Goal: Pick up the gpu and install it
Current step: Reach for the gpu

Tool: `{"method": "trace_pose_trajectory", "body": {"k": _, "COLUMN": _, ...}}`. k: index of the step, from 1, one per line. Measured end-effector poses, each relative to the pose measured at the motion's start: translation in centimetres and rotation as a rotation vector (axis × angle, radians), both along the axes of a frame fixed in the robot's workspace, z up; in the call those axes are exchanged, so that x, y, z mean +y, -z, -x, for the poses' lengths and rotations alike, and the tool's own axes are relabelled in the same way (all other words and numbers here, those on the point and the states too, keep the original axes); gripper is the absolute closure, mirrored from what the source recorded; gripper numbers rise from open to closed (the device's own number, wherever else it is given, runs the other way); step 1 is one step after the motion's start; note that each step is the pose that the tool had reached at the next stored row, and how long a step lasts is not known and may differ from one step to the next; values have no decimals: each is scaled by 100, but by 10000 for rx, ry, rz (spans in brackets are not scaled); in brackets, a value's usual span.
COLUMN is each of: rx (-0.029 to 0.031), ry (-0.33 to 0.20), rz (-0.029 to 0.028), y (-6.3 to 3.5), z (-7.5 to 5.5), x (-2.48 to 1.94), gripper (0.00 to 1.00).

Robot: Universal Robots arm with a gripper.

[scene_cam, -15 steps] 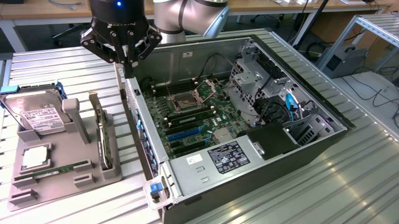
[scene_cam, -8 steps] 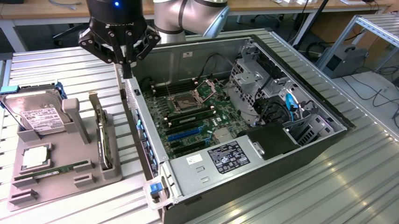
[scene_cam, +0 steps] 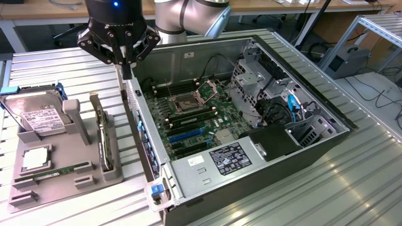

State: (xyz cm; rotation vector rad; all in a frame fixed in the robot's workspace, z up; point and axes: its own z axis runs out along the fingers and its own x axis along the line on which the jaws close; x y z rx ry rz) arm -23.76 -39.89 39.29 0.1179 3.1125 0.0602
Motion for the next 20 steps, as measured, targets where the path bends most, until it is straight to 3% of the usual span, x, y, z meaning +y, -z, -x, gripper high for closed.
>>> {"method": "trace_pose_trajectory", "body": {"k": 20, "rx": -1, "ry": 0, "rz": 3, "y": 3, "z": 86, "x": 0, "gripper": 89}}
